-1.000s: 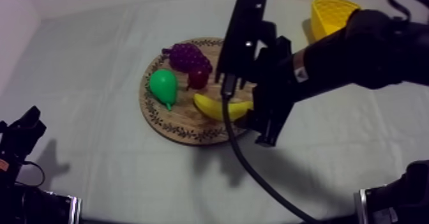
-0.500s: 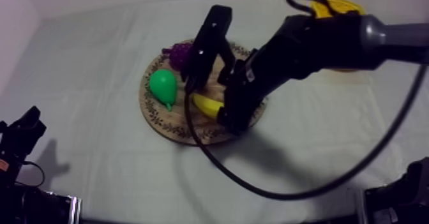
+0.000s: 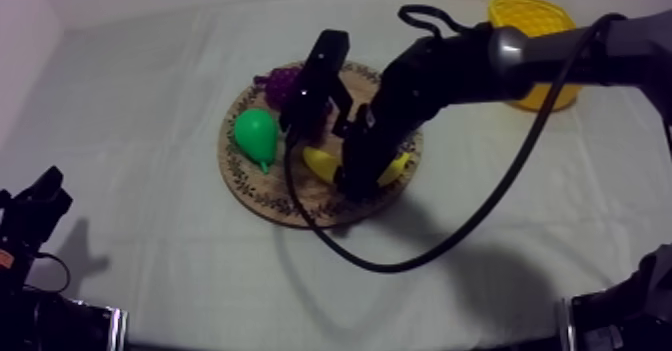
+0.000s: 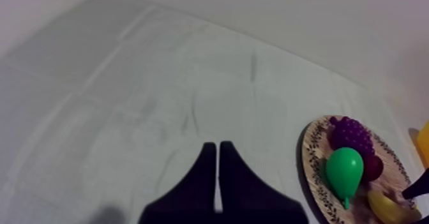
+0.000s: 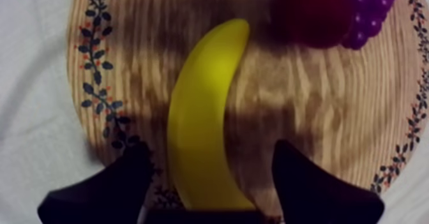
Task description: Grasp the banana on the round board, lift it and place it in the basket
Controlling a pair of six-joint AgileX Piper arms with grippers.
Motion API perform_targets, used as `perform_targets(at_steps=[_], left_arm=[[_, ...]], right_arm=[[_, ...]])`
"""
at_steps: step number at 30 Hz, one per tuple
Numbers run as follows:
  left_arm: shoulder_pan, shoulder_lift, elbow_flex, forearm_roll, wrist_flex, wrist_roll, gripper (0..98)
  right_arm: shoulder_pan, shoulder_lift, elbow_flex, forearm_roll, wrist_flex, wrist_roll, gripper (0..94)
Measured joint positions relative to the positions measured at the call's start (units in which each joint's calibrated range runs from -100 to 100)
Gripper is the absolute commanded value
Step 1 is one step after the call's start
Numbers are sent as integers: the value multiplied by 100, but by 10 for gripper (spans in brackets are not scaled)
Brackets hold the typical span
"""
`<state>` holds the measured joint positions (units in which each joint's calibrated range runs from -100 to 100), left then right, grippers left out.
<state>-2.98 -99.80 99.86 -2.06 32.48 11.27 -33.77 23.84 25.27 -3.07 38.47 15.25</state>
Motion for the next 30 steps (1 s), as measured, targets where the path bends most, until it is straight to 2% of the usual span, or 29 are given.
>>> perform_targets(at_steps=[4,11,20,25,30], left_arm=[[0,0,0,0,0,0,1],[0,0,0,0,0,0,1],[0,0,0,0,0,0,1],[0,0,0,0,0,0,1],[0,0,0,0,0,0,1]], right_arm=[[-2,116,0,-94,-25,110,468],[-24,232,40,-287,-41,378,269],[47,379,-173,-354,-23,458,214],[224,79,-527,-526,708,682,211],[645,-360,-1164,-695,1953,761,209]])
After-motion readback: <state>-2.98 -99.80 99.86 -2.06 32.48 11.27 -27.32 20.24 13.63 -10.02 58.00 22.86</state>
